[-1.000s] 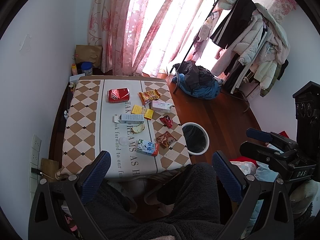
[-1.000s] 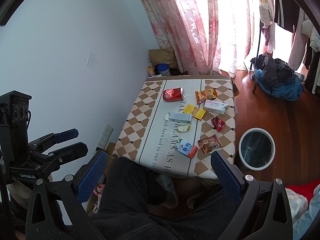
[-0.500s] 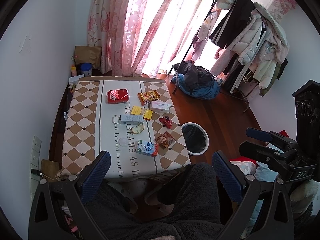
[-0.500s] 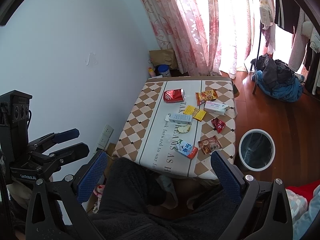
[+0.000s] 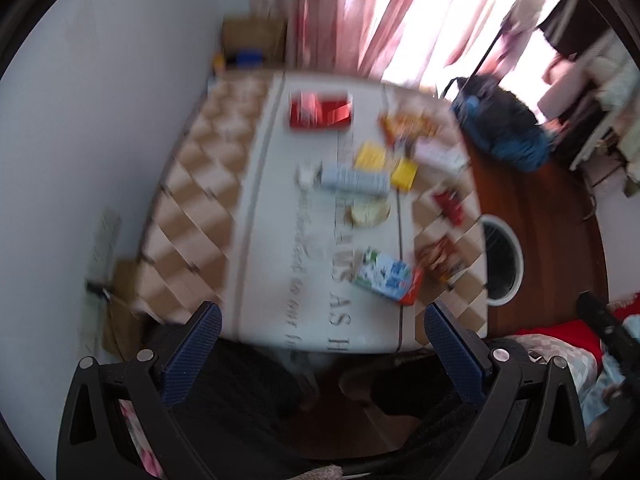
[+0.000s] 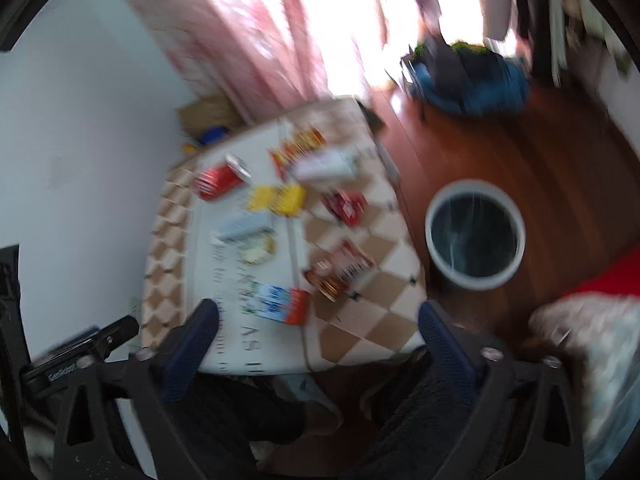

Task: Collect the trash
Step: 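Grasp the DHA Pure Milk carton with left tool while right tool grasps the brown snack packet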

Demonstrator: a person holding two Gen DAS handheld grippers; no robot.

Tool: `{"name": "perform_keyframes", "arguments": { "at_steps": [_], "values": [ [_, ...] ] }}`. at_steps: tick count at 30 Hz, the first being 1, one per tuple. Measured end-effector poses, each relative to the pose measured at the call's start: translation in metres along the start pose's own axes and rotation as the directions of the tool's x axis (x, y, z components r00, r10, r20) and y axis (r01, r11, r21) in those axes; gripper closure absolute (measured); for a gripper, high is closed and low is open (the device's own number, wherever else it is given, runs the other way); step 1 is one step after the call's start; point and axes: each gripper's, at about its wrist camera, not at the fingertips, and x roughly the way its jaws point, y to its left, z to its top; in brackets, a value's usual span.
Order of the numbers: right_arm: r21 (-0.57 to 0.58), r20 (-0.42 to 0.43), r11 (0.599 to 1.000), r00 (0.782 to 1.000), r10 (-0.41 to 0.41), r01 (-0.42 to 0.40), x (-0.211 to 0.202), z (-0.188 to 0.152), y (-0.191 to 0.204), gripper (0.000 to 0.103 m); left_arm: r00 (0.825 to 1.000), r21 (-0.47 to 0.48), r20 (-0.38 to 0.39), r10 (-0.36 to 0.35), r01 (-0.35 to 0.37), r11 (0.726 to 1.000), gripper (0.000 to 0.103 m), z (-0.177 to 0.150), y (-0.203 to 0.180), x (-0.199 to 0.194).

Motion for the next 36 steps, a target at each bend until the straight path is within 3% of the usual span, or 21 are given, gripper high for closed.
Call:
{"name": "perform_keyframes", "arguments": {
  "at_steps": [2,7,11,14,15,16,19,21,22,24,26,28,31,36],
  "values": [
    [0.060,-0.057,0.998,0.998,-0.018,0.021,0.039,-0.003,-0.021,0.032,0.997,-0.046,-0.071,-0.001,-0.003,0.999,0.000,0.001,-0.006,0.039],
    [0.142,-0.103,0.987,0.993,-0.058,0.072,0.095,-0.001,-0.052,0.032,0.970,-0.182,-0.228,-0.084,0.042,0.982,0.000,0.005,-0.025,0.111],
    [0.184,-0.125,0.978,0.990,-0.071,0.094,0.119,0.003,-0.065,0.032,0.921,-0.346,-0.325,-0.215,0.096,0.933,0.000,0.014,-0.039,0.160],
    [0.201,-0.144,0.973,0.986,-0.086,0.114,0.135,0.006,-0.072,0.032,0.897,-0.458,-0.335,-0.289,0.113,0.882,0.004,0.017,-0.042,0.182],
    [0.209,-0.149,0.971,0.985,-0.087,0.118,0.140,0.006,-0.076,0.032,0.895,-0.477,-0.337,-0.292,0.106,0.873,0.012,0.017,-0.042,0.186],
    [0.215,-0.154,0.969,0.984,-0.090,0.123,0.143,0.006,-0.078,0.032,0.896,-0.488,-0.341,-0.284,0.090,0.868,0.027,0.017,-0.042,0.191],
    [0.225,-0.164,0.966,0.982,-0.090,0.126,0.149,0.005,-0.082,0.032,0.905,-0.494,-0.346,-0.249,0.050,0.868,0.043,0.016,-0.040,0.193],
    [0.230,-0.169,0.966,0.982,-0.084,0.122,0.151,0.005,-0.084,0.032,0.917,-0.469,-0.333,-0.221,0.042,0.882,0.045,0.017,-0.038,0.187],
    [0.236,-0.173,0.965,0.982,-0.076,0.116,0.153,0.004,-0.084,0.032,0.929,-0.425,-0.324,-0.177,0.024,0.905,0.045,0.018,-0.037,0.183],
    [0.246,-0.176,0.964,0.983,-0.060,0.103,0.154,0.004,-0.083,0.030,0.938,-0.351,-0.323,-0.124,0.003,0.936,0.046,0.020,-0.034,0.176],
    [0.257,-0.178,0.963,0.983,-0.037,0.082,0.157,0.003,-0.078,0.028,0.950,-0.234,-0.310,-0.045,-0.030,0.972,0.046,0.025,-0.028,0.165],
    [0.272,-0.180,0.960,0.983,-0.014,0.064,0.161,0.003,-0.073,0.027,0.958,-0.064,-0.277,0.078,-0.099,0.993,0.046,0.032,-0.023,0.156],
    [0.297,-0.172,0.954,0.985,0.017,0.035,0.167,0.005,-0.063,0.023,0.947,0.091,-0.250,0.203,-0.186,0.978,0.047,0.040,-0.012,0.152],
    [0.328,-0.180,0.944,0.983,0.029,0.032,0.185,0.009,-0.038,0.022,0.934,0.079,-0.290,0.208,-0.193,0.978,0.046,0.043,0.000,0.164]
  ]
}}
